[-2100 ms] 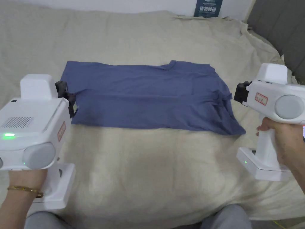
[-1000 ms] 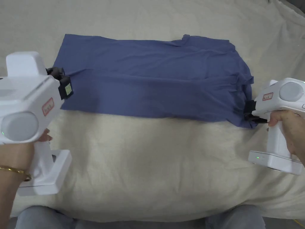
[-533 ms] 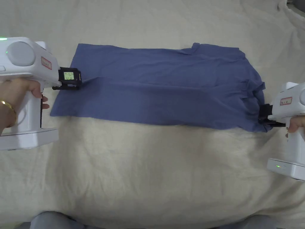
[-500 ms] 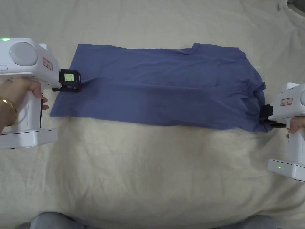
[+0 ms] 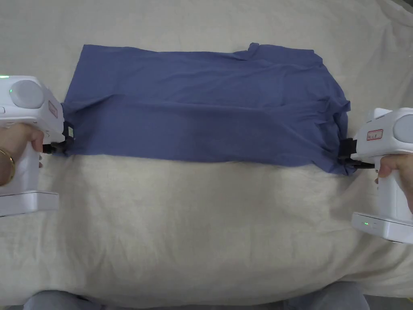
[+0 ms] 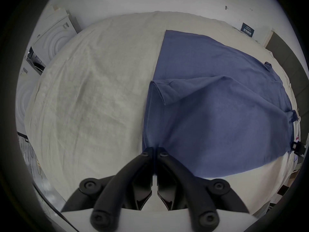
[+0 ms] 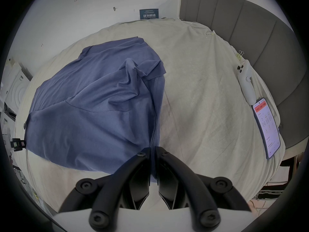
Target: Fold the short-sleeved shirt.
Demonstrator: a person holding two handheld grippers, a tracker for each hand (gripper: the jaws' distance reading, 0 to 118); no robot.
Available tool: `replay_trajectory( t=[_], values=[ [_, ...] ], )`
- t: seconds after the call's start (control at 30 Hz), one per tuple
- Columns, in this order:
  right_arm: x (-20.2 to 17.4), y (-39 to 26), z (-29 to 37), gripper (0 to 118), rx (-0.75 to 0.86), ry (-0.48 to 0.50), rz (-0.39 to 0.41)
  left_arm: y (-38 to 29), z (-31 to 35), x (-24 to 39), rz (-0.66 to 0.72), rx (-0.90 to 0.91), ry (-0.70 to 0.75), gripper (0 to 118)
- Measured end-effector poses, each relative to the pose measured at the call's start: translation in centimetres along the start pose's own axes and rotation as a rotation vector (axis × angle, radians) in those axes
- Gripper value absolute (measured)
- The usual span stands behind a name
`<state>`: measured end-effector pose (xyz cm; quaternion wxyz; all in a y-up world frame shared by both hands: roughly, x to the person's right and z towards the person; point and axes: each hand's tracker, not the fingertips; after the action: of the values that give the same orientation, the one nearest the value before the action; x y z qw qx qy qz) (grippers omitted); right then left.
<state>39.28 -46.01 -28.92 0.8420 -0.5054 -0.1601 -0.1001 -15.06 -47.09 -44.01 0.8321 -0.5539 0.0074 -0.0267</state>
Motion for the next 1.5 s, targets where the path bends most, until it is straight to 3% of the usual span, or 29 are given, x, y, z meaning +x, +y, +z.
replay_trajectory(
  t=[0.23, 0.4, 0.67, 0.77, 0.97, 1.3, 1.33, 1.4, 1.43, 1.47, 1.5],
  values=[
    [0.1, -0.2, 0.7, 5, 0.005, 0.003, -0.013, -0.5, 2.0, 0.3, -0.009, 0.056, 0.013, 0],
    [0.8, 0.6, 4.4, 5, 0.075, 0.047, -0.012, -0.3, 7.0, -2.1, 0.096, 0.153, -0.114, 0],
    [3.0, -2.6, 10.7, 5, 0.139, 0.085, -0.011, -4.2, 12.5, -4.3, 0.005, 0.210, -0.114, 0],
    [4.5, -5.4, 12.1, 5, 0.142, 0.093, -0.016, -7.2, 13.6, -5.5, 0.033, 0.204, -0.126, 0],
    [5.6, -11.2, 12.3, 5, 0.085, 0.117, -0.024, -14.0, 12.4, -7.1, 0.053, 0.163, -0.149, 0],
    [4.8, -15.9, 8.1, 5, -0.019, 0.036, 0.008, -18.9, 7.8, -6.7, 0.081, 0.107, -0.090, 1],
    [4.8, -16.1, 7.9, 5, -0.016, 0.035, -0.007, -18.9, 7.8, -6.5, 0.087, 0.110, -0.084, 12],
    [4.9, -16.1, 7.8, 13, 0.000, 0.042, -0.036, -18.9, 7.8, -6.4, 0.070, 0.117, -0.056, 52],
    [5.1, -16.0, 7.9, 30, 0.002, 0.043, -0.041, -18.8, 7.8, -6.5, 0.051, 0.115, -0.014, 78],
    [5.2, -15.8, 8.2, 63, 0.005, 0.039, -0.045, -18.7, 7.9, -6.9, 0.047, 0.115, 0.003, 102],
    [5.4, -15.4, 8.6, 86, 0.007, 0.031, -0.043, -18.5, 8.3, -7.4, 0.058, 0.121, 0.019, 110]
  ],
)
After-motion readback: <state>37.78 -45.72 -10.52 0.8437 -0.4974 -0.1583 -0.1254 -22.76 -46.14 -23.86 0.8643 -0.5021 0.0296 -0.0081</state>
